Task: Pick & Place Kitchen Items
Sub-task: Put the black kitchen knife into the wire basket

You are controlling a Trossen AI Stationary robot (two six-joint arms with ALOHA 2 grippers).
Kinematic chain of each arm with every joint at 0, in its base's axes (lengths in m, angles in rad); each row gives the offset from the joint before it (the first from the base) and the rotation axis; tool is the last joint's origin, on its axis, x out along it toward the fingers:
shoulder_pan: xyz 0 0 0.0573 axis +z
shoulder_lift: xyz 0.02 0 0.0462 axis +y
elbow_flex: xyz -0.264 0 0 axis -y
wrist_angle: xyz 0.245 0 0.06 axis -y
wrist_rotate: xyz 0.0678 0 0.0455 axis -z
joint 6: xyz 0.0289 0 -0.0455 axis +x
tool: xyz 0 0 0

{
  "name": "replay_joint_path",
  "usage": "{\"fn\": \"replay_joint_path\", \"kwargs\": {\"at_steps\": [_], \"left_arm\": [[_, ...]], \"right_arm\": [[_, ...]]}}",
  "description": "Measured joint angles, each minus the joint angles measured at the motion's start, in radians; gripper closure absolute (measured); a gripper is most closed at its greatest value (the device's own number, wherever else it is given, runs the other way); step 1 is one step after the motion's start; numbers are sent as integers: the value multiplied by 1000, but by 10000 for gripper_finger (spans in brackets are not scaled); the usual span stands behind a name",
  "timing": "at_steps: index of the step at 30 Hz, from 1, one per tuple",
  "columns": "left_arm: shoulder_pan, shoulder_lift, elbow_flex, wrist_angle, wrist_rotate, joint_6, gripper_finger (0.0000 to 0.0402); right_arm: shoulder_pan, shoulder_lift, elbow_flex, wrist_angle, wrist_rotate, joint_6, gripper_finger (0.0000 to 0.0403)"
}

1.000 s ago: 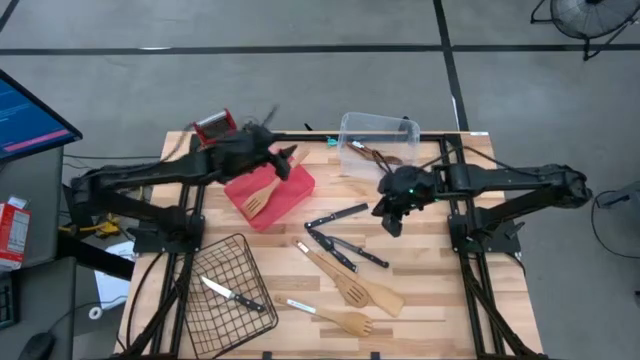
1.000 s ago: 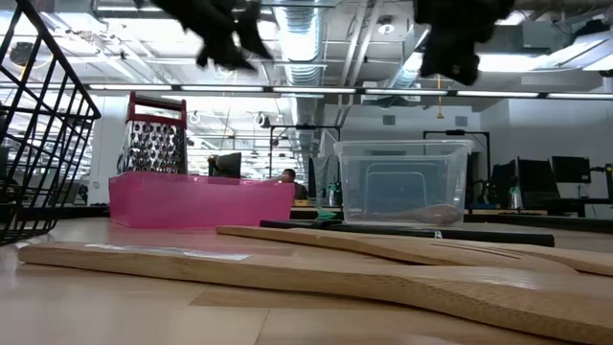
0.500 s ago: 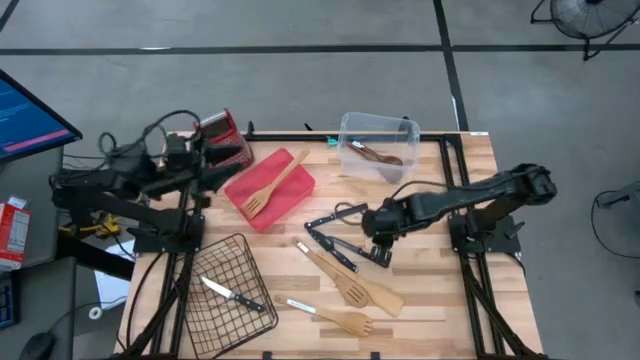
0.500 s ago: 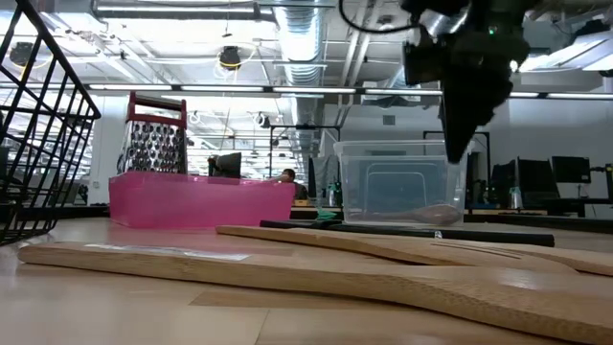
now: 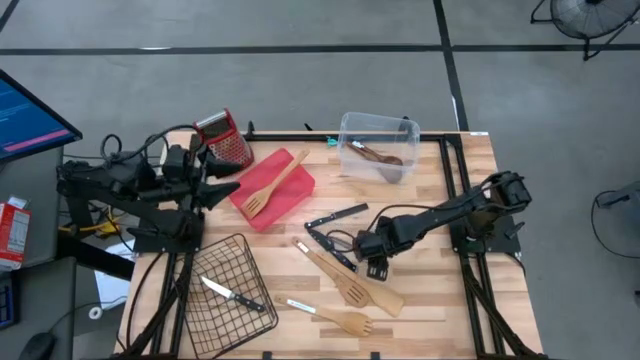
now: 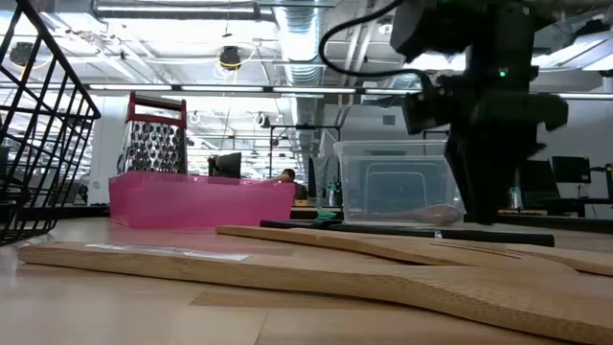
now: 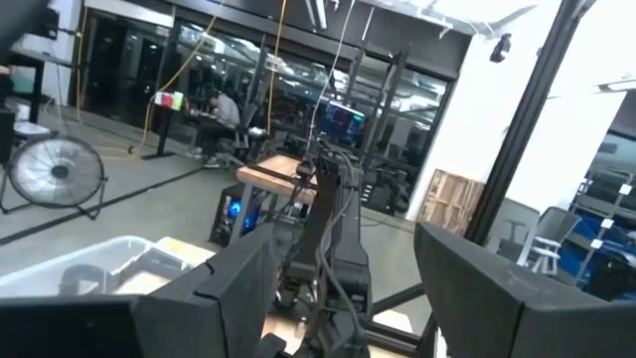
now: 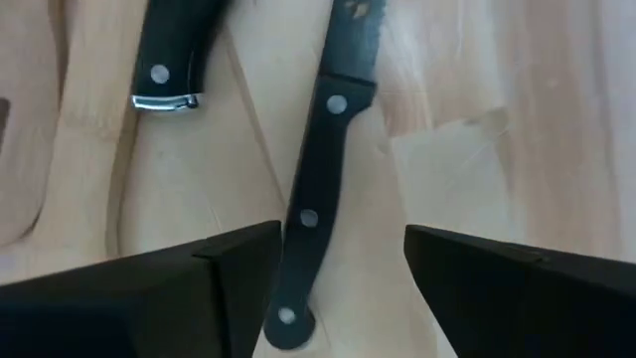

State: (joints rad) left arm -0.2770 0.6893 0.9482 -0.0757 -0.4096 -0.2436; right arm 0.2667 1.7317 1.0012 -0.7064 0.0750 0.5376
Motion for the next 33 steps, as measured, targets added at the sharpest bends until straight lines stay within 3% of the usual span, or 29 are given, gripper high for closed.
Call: {"fn": "replay_joint_path", "kwargs": {"at_steps": [8, 14, 23, 33], "left_arm": [[0, 5, 0, 2, 0, -27, 179], [0, 5, 0, 2, 0, -27, 179], [0, 5, 0, 1, 0, -26, 179], [1, 5, 0, 3, 0, -26, 179]], "right_arm": [[1, 91, 7, 5, -18, 16, 200], [2, 82, 3, 15, -29, 38, 340], [-33, -2, -7, 1, -18, 56, 335], [-52, -339, -3, 126, 2, 66, 335]]}}
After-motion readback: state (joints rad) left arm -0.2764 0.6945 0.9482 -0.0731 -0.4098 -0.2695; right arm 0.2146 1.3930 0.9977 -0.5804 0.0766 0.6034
